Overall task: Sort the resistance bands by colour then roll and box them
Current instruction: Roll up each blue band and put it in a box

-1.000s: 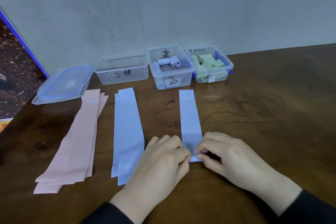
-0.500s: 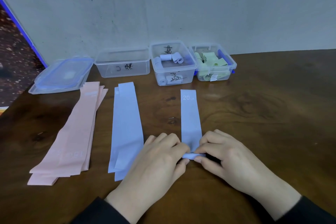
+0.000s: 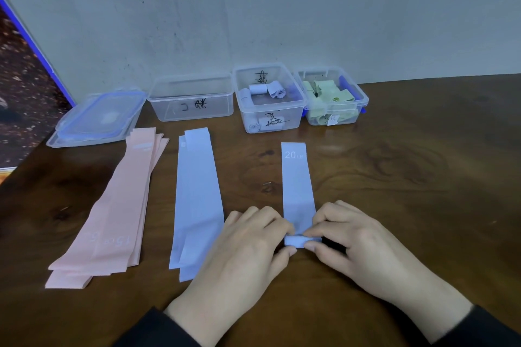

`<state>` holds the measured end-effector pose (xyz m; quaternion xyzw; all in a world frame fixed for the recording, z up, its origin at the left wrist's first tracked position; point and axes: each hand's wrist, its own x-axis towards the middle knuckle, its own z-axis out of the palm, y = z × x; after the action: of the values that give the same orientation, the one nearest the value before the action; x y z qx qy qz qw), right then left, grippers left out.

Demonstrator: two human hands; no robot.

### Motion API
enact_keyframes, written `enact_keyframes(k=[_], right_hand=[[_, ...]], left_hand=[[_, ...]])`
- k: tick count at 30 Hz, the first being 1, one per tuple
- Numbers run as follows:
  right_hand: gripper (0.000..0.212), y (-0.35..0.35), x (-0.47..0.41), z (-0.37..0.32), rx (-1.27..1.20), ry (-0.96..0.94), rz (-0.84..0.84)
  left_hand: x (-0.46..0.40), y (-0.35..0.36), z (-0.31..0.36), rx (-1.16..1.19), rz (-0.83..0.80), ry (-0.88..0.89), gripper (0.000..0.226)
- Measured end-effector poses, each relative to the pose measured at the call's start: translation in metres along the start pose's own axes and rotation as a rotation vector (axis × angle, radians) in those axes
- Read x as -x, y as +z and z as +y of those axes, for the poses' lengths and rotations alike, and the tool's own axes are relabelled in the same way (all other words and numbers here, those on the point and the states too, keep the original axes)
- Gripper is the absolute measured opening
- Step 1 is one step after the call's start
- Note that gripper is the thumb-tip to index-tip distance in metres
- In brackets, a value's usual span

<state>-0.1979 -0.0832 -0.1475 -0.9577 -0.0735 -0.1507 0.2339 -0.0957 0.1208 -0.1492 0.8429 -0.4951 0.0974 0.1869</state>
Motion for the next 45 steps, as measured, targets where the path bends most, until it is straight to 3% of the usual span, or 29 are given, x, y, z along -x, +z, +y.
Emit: enact_keyframes(k=[8,19,25,34,39,45], right_hand=[[0.019,-0.0027,-0.0007,-0.0005,-0.024,0.022,-0.029],[0.029,-0.0017,-0.0004,0.0003,-0.009,0.041,-0.032],[0.016,-0.0031,-0.0005,-0.0018,-0.005,0.042,-0.039],[0.030,-0.0028,-0.0001,-0.0008,0.003,0.055,-0.022],[0.018,-0.0030,-0.0003,-0.0015,0.001,0.049,-0.030],[0.028,-0.0023,0.0000,-0.0003,-0.005,0.053,-0.026]], left_hand=[[0.0002,0.0004,0.0008,-0.012,0.003,-0.004,0.021],[0.0006,0.0002,0.0005,-0.003,-0.014,-0.028,0.022],[0.0012,-0.0002,0.0020,0.007,-0.013,-0.043,0.027],[0.0009,-0.0002,0.0006,0.000,-0.007,-0.037,0.023],[0.0013,-0.0014,0.0026,0.017,-0.011,-0.047,0.029],[0.0005,-0.0004,0.0011,0.011,-0.027,-0.053,0.025]])
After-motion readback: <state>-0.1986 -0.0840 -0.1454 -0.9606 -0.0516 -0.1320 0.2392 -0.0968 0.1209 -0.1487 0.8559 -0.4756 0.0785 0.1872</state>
